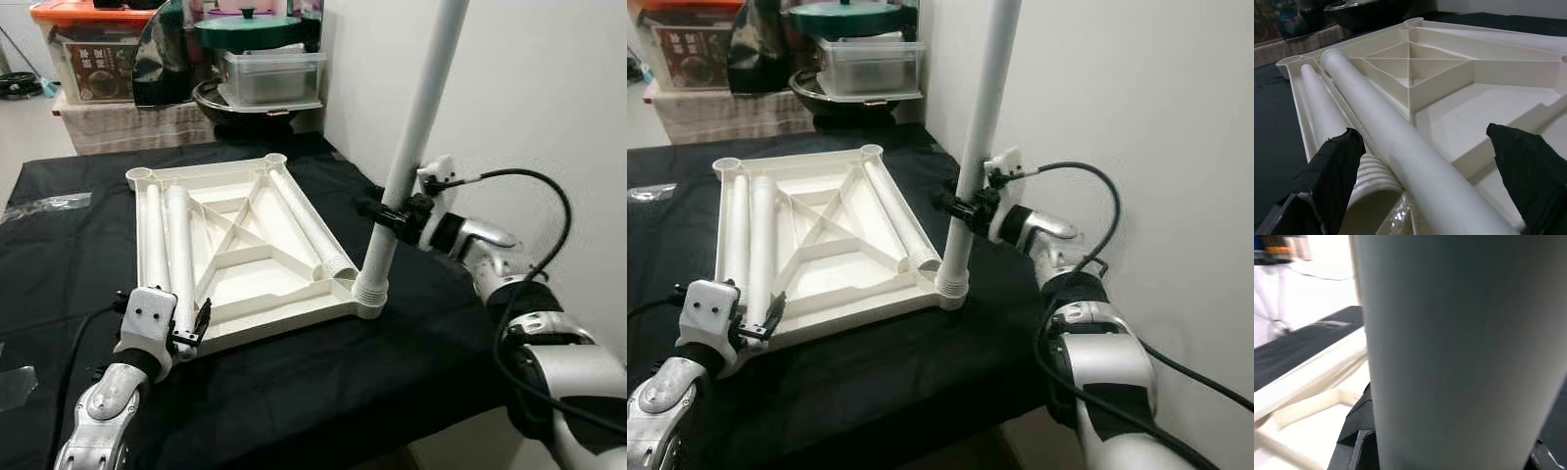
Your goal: Building children table
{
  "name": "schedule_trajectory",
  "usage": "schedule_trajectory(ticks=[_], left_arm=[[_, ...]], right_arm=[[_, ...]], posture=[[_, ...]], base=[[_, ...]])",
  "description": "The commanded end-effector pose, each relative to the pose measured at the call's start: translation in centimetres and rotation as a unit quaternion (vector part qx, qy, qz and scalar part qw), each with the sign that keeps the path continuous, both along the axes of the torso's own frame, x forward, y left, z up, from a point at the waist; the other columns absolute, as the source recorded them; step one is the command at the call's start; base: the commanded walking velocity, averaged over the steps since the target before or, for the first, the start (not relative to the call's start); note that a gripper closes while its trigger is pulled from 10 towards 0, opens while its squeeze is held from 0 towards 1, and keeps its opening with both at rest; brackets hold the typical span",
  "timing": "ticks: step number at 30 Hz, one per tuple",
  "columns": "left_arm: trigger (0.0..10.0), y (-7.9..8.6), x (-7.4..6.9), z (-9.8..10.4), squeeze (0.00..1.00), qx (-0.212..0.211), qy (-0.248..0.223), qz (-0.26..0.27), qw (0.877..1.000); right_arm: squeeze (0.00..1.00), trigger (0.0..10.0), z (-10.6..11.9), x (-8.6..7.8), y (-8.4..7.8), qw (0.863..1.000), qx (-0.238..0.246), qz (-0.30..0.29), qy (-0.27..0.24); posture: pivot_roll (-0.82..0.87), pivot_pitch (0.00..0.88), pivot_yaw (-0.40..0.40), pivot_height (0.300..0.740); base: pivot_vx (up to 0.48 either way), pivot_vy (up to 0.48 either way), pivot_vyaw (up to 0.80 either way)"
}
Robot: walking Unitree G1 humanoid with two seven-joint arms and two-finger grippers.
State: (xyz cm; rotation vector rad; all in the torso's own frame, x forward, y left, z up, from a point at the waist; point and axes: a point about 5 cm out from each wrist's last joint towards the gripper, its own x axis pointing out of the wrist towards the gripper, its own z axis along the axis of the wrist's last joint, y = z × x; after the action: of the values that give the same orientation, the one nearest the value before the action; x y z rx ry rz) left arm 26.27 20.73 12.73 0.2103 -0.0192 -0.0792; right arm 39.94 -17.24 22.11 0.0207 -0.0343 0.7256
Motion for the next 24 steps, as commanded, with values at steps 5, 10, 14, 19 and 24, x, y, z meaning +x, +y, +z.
schedule_trajectory(ticks=[5,10,14,19,24], left_arm=[[10.0,0.1,-0.3,-0.2,0.00,0.006,0.005,0.002,1.000],[10.0,-0.1,0.0,-0.2,0.00,0.002,0.003,0.002,1.000],[10.0,-0.4,0.4,-0.1,0.00,0.001,0.000,-0.002,1.000],[10.0,-0.4,0.5,-0.1,0.00,-0.002,-0.004,0.003,1.000],[10.0,-0.3,0.1,-0.4,0.00,-0.004,-0.002,0.011,1.000]], right_arm=[[0.00,0.0,-5.5,0.3,1.8,0.958,-0.039,-0.260,0.118],[0.00,0.0,-6.5,-0.8,6.0,0.947,-0.038,-0.289,0.138],[0.00,0.0,-6.8,-1.3,9.8,0.941,-0.033,-0.294,0.163],[0.00,0.0,-7.0,-1.4,10.8,0.914,-0.023,-0.356,0.194],[0.00,0.0,-7.0,-1.9,10.7,0.896,-0.018,-0.397,0.198]], posture=[[0.08,0.000,-0.087,0.740],[0.07,0.000,-0.080,0.740],[0.06,0.000,-0.089,0.740],[0.07,0.000,-0.105,0.740],[0.08,0.000,-0.115,0.740]], base=[[0.000,0.000,0.00],[0.000,0.000,0.00],[0.000,0.000,0.00],[0.000,0.000,0.00],[0.000,0.000,0.00]])
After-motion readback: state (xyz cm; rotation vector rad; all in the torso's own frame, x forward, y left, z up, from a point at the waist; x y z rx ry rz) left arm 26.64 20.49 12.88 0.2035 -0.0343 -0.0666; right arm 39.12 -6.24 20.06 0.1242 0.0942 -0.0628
